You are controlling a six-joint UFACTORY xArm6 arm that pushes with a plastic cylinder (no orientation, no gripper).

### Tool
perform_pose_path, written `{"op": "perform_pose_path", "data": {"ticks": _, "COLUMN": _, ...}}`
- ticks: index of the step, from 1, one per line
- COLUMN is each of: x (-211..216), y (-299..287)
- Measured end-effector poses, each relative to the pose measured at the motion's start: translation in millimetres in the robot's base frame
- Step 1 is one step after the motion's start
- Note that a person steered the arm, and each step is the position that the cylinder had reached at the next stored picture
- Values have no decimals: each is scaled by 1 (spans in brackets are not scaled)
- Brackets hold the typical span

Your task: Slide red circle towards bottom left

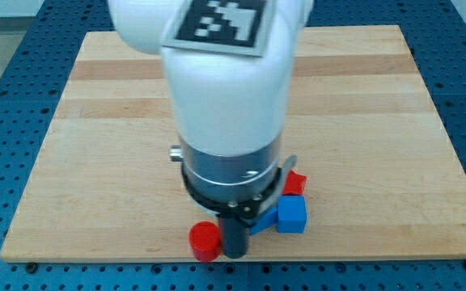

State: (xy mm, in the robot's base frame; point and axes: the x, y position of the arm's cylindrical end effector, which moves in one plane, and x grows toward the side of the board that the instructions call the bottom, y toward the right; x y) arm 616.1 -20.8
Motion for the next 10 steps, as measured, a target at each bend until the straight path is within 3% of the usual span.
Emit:
{"op": "perform_pose_path", "data": {"ticks": 3, "x": -50, "y": -5}}
{"op": "perform_pose_path", "data": {"ticks": 5, "x": -38, "y": -4}}
{"op": "perform_pose_path", "data": {"ticks": 7, "x": 3, "y": -4}}
{"op": "perform_pose_path", "data": {"ticks": 10, "x": -3, "y": -57}}
